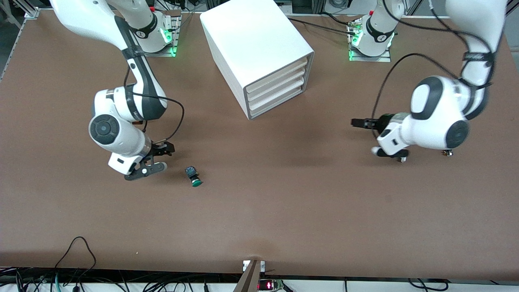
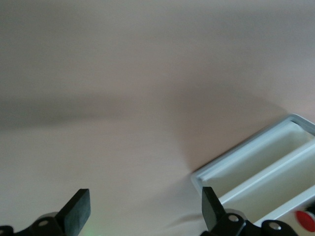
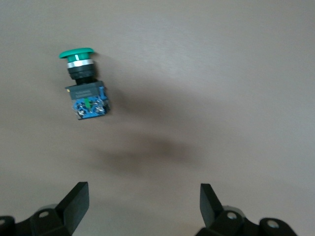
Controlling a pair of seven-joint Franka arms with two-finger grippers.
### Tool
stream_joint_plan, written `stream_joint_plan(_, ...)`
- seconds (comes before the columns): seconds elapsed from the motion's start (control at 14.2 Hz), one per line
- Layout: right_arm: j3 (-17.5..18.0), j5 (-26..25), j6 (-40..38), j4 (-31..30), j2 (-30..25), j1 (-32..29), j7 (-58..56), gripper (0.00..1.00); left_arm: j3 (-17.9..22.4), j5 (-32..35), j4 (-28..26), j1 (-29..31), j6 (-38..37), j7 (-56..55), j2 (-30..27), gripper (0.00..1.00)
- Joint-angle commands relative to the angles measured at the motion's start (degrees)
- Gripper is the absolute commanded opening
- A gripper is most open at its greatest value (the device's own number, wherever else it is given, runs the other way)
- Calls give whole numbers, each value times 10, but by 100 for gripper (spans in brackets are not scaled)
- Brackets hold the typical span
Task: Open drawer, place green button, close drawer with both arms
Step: 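Lower the right gripper over the green button while the left gripper nears the drawer, then grasp the button with the right gripper while the left gripper hooks the drawer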
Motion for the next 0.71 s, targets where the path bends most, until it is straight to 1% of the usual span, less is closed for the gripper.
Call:
stream_joint_plan(0.0,19,11,38,15,29,-1,-22,100,-10,-89,-38,-30,18,56,13,100)
stream_joint_plan(0.14,19,9,88,16,52,18,-39,100,-27,-185,-74,-43,44,95,31,100)
stream_joint_plan(0.28,19,9,131,16,71,26,-53,100,-56,-245,-115,-50,101,138,41,100)
stream_joint_plan(0.42,21,9,143,17,81,27,-55,100,-75,-282,-142,-72,154,162,51,100)
stream_joint_plan(0.63,28,9,169,17,100,27,-69,100,-87,-327,-144,-110,163,168,67,100)
